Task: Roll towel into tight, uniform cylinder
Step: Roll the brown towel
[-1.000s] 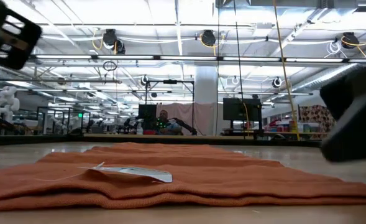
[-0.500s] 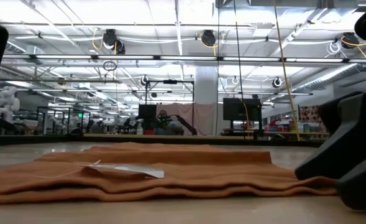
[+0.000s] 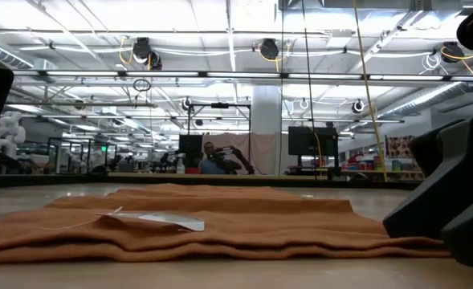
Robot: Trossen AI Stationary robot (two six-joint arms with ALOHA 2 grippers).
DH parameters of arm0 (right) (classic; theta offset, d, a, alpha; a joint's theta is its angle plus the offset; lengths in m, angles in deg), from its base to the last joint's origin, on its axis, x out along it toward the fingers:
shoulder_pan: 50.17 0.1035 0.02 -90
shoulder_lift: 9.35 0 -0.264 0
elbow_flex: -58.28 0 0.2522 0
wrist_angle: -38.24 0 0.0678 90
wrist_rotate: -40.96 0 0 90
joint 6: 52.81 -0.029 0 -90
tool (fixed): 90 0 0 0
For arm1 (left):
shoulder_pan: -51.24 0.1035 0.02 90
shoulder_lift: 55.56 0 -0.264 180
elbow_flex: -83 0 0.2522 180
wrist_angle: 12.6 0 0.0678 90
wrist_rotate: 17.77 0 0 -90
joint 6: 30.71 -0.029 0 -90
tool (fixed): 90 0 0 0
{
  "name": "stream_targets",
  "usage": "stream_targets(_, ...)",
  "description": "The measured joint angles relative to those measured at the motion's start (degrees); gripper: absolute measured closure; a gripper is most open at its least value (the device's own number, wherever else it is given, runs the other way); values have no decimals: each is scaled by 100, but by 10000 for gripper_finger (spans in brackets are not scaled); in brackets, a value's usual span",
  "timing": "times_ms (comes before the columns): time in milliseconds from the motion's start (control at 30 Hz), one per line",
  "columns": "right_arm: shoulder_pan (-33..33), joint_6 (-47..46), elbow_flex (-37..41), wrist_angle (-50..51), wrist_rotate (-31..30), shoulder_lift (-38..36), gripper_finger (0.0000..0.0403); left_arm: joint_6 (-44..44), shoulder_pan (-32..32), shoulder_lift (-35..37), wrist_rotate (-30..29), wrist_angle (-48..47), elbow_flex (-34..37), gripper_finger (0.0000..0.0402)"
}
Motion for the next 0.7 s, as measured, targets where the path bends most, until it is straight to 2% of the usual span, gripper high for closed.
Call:
stream_targets(267, 0, 5, 0, -22, -31, 0, 232, 158, 277, 20, 537, -295, 16, 287)
stream_targets(467, 41, 90, 0, -22, -43, -6, 232, 226, 294, 9, 497, -363, 27, 379)
stream_targets(533, 53, 94, 0, 13, -44, -51, 232, 256, 294, 5, 446, -380, 33, 391)
stream_targets(700, 68, 146, -1, 175, -46, -323, 232, 416, 260, 12, 330, -381, 40, 385)
